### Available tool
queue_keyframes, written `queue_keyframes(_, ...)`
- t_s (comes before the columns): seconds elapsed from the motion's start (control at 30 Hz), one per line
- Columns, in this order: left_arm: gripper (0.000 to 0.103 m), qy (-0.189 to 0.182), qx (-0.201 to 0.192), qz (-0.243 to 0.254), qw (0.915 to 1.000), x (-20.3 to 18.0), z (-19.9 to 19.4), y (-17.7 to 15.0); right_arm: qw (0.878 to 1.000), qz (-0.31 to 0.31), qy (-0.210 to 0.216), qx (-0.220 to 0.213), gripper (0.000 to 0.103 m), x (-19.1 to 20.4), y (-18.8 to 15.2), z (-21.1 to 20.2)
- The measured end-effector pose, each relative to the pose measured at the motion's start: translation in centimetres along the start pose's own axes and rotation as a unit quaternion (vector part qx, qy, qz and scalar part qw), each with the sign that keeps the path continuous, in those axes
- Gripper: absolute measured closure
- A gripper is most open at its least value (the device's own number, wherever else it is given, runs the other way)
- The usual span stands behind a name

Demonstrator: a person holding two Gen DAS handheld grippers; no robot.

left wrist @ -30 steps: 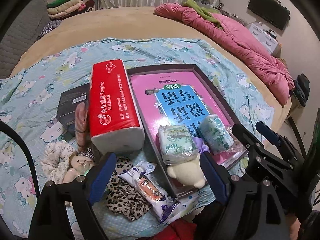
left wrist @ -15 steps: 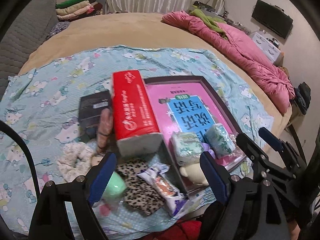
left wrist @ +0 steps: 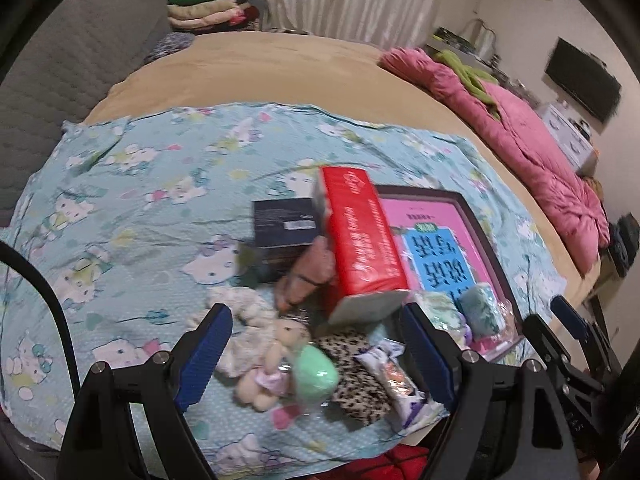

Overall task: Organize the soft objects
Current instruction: 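Withdraw both tools from the tray back toward the pile, then move left tool to the green mesh ball while right tool reaches the white snack package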

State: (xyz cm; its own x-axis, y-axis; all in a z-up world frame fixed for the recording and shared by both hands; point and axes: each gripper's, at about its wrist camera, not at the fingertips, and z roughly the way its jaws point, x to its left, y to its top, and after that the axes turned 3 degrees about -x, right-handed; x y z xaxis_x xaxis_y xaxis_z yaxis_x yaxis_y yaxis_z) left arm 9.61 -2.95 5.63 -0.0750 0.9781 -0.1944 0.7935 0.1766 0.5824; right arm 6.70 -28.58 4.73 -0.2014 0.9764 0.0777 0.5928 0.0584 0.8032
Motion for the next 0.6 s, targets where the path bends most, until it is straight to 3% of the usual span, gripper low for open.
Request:
queue_keyframes(0.37, 0.018, 0.013, 0.008, -0.039, 0.9991, 4.7, -0.9, -1.4, 0.997, -0.067, 0.038, 0.022, 0.025, 3.5, -0.7, 0.0)
queue_keyframes(0.6, 0.018, 0.003, 0.043, -0.042, 0.9982, 5.0, 0.3, -4.1, 0.982, -0.169, 0.058, 0.066, 0.025, 6.3, -2.9, 1.2)
